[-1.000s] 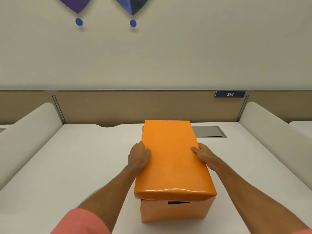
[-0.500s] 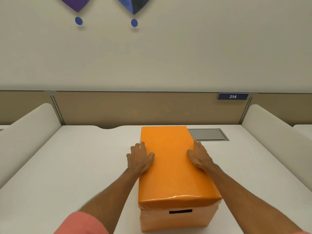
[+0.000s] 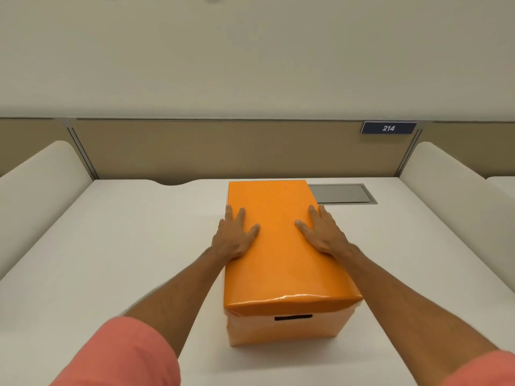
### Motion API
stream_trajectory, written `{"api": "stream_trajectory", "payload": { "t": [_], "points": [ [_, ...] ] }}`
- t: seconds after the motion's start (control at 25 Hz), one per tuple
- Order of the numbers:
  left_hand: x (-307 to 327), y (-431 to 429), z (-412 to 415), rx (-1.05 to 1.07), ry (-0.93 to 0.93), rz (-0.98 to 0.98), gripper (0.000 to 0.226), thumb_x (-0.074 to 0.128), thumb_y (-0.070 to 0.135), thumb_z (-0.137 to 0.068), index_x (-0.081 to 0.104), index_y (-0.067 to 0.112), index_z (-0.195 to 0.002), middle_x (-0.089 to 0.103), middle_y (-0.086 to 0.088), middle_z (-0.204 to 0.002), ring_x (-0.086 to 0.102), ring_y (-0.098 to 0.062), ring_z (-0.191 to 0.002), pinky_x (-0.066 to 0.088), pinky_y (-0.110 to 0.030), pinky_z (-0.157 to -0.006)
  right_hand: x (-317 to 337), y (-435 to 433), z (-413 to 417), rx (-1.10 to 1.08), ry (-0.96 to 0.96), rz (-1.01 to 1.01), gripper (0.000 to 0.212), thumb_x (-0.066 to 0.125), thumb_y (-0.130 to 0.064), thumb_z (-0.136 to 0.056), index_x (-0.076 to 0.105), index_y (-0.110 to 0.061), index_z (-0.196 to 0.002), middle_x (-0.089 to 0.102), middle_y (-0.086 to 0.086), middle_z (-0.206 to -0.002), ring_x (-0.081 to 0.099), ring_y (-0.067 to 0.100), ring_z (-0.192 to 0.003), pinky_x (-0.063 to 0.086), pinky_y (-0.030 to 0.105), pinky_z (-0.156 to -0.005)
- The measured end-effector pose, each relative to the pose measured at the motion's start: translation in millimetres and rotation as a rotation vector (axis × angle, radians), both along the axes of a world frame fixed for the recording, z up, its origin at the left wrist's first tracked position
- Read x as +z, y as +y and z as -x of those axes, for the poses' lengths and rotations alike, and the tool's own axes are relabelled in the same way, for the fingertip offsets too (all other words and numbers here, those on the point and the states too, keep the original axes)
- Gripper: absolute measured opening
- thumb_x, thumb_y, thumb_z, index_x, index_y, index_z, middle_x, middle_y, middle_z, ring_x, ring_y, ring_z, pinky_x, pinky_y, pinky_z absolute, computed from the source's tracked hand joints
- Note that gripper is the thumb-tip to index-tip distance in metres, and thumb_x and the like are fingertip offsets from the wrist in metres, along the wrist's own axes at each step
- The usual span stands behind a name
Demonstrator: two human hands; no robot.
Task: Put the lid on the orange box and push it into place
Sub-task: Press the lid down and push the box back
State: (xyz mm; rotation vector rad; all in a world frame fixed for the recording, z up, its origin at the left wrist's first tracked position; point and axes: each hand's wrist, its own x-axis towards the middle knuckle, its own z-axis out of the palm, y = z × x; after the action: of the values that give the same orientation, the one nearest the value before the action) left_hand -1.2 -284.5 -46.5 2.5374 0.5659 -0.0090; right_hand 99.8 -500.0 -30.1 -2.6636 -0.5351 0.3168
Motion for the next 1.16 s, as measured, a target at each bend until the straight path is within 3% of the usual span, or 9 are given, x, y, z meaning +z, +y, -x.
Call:
{"api": "stream_trajectory", "payload": {
  "t": [0.24, 0.56, 0.76, 0.88, 1.16],
  "points": [
    [-5, -5, 6, -0.002, -0.024, 0.040, 0.081, 0.034, 0.064, -0.089, 0.002, 0.024, -0.152, -0.012, -0.007, -0.162, 0.006, -0.037, -0.148, 0.020, -0.056, -0.117, -5, -16, 8, -0.012, 0.025, -0.004, 0.076, 0.031, -0.064, -0.092, 0.007, -0.024, -0.152, 0.004, 0.011, -0.163, 0.024, 0.038, -0.144, 0.026, 0.058, -0.112],
    [-11, -11, 14, 0.009, -0.022, -0.058, 0.080, 0.030, 0.065, -0.089, 0.002, 0.025, -0.152, -0.010, -0.004, -0.162, 0.005, -0.032, -0.149, 0.025, -0.058, -0.113, -20, -16, 13, 0.010, -0.019, 0.053, 0.077, 0.025, -0.064, -0.093, -0.002, -0.024, -0.153, -0.008, 0.006, -0.163, 0.007, 0.031, -0.149, 0.023, 0.059, -0.113],
    [6, -13, 4, -0.041, -0.029, -0.263, 0.077, 0.028, 0.060, -0.091, 0.009, 0.015, -0.151, -0.008, -0.010, -0.162, -0.009, -0.028, -0.149, 0.000, -0.055, -0.119, -6, 5, 6, 0.119, -0.183, 0.130, 0.077, 0.028, -0.056, -0.095, -0.002, -0.015, -0.153, -0.009, 0.007, -0.163, -0.011, 0.025, -0.150, -0.001, 0.051, -0.121],
    [2, -21, -1, -0.097, 0.007, -0.253, 0.081, 0.024, 0.062, -0.091, -0.004, 0.017, -0.152, -0.010, -0.008, -0.162, -0.011, -0.025, -0.149, -0.006, -0.051, -0.120, -11, 21, 9, 0.211, -0.196, 0.151, 0.076, 0.024, -0.061, -0.094, -0.003, -0.021, -0.153, -0.008, 0.007, -0.163, -0.010, 0.024, -0.150, -0.004, 0.047, -0.122],
    [-7, -23, 0, -0.087, 0.004, -0.267, 0.082, 0.022, 0.065, -0.089, -0.002, 0.019, -0.152, -0.007, -0.007, -0.162, -0.009, -0.025, -0.149, -0.001, -0.050, -0.121, -23, 24, 10, 0.207, -0.215, 0.176, 0.072, 0.021, -0.061, -0.095, 0.000, -0.025, -0.153, -0.002, 0.004, -0.164, -0.004, 0.022, -0.150, -0.001, 0.046, -0.122]
  ]
}}
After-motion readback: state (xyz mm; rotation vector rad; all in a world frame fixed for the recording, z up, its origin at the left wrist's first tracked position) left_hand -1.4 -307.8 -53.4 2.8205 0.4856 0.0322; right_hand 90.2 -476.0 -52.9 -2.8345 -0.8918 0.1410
